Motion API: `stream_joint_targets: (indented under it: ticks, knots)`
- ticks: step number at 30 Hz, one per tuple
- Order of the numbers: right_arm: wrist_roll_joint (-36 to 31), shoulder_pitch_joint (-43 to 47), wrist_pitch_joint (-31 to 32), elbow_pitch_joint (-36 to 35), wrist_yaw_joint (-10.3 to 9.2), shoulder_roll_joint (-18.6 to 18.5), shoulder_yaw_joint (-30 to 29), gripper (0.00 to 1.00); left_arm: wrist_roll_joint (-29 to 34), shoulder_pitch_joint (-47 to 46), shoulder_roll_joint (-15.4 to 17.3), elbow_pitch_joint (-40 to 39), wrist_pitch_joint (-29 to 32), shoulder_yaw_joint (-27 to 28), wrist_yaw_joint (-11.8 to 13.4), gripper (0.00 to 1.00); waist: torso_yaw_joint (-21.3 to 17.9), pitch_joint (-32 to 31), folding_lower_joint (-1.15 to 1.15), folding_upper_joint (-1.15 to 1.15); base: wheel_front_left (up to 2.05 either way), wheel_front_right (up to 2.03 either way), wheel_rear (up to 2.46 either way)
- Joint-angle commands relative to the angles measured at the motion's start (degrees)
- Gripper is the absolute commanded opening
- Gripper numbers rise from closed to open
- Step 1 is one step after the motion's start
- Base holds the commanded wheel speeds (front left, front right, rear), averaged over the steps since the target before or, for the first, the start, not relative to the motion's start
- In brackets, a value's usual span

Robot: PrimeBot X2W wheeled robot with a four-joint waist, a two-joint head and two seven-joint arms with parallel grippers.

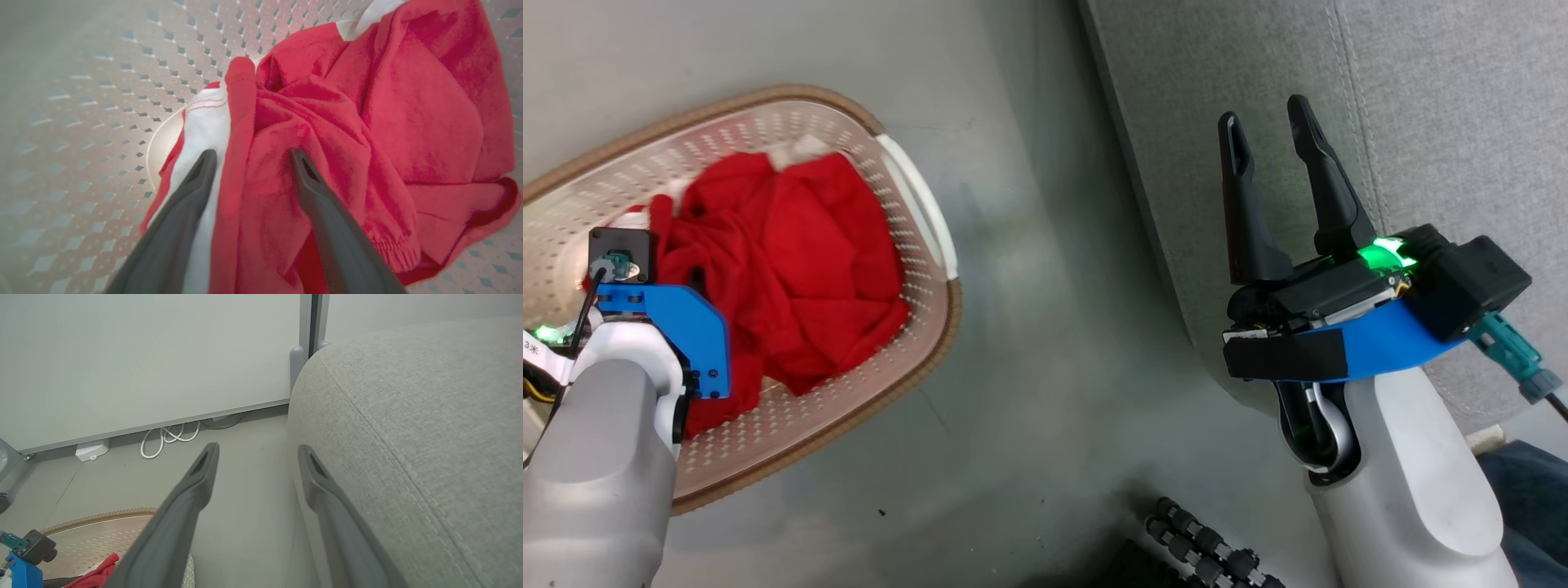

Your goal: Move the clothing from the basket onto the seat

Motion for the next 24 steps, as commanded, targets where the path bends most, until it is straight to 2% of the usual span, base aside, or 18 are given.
stream_joint_targets:
  ticks: [1, 7, 8, 9, 10, 19, 24]
  knots:
    - [0.66, -1.22, -0.28, -0.38, -0.02, -0.02, 0.14, 1.0, -0.31, -0.08, 0.66, 0.5, 0.86, 0.37, 0.48, 1.0, -0.99, 0.89, -0.01, 0.0, 0.0, 0.0, 0.0]
    - [1.58, -1.21, -0.3, -1.01, -0.02, -0.02, 0.28, 1.0, -1.42, -0.38, 0.39, 1.42, 5.23, 0.65, 1.64, 1.0, -1.53, 1.32, -0.01, 0.0, 0.0, 0.0, 0.0]
    - [1.73, -1.26, -0.3, -1.09, -0.02, -0.02, 0.23, 1.0, -1.47, -0.41, 0.39, 1.35, 5.64, 0.51, 1.62, 0.91, -1.57, 1.29, -0.01, 0.0, 0.0, 0.0, 0.0]
    - [1.87, -1.3, -0.3, -1.19, -0.02, -0.02, 0.15, 1.0, -1.5, -0.38, 0.41, 1.19, 5.91, 0.36, 1.64, 0.21, -1.61, 1.26, -0.01, 0.0, 0.0, 0.0, 0.0]
    - [1.96, -1.27, -0.3, -1.25, -0.02, -0.02, 0.1, 1.0, -1.53, -0.27, 0.39, 1.0, 6.05, 0.18, 1.46, 0.0, -1.65, 1.22, -0.01, 0.0, 0.0, 0.0, 0.0]
    - [1.34, -0.68, -0.3, -1.03, -0.02, -0.03, -0.23, 1.0, -2.74, 1.23, -0.41, 0.09, 7.3, -0.39, 0.96, 0.0, -1.47, 0.13, -0.01, 0.0, 0.0, 0.0, 0.0]
    - [-0.21, -0.25, -0.23, 0.23, -0.02, -0.03, -0.19, 1.0, -3.99, 3.33, -1.9, 0.62, 6.24, -0.07, 0.69, 0.0, -0.7, -2.72, -0.01, 0.0, 0.0, 0.0, 0.0]
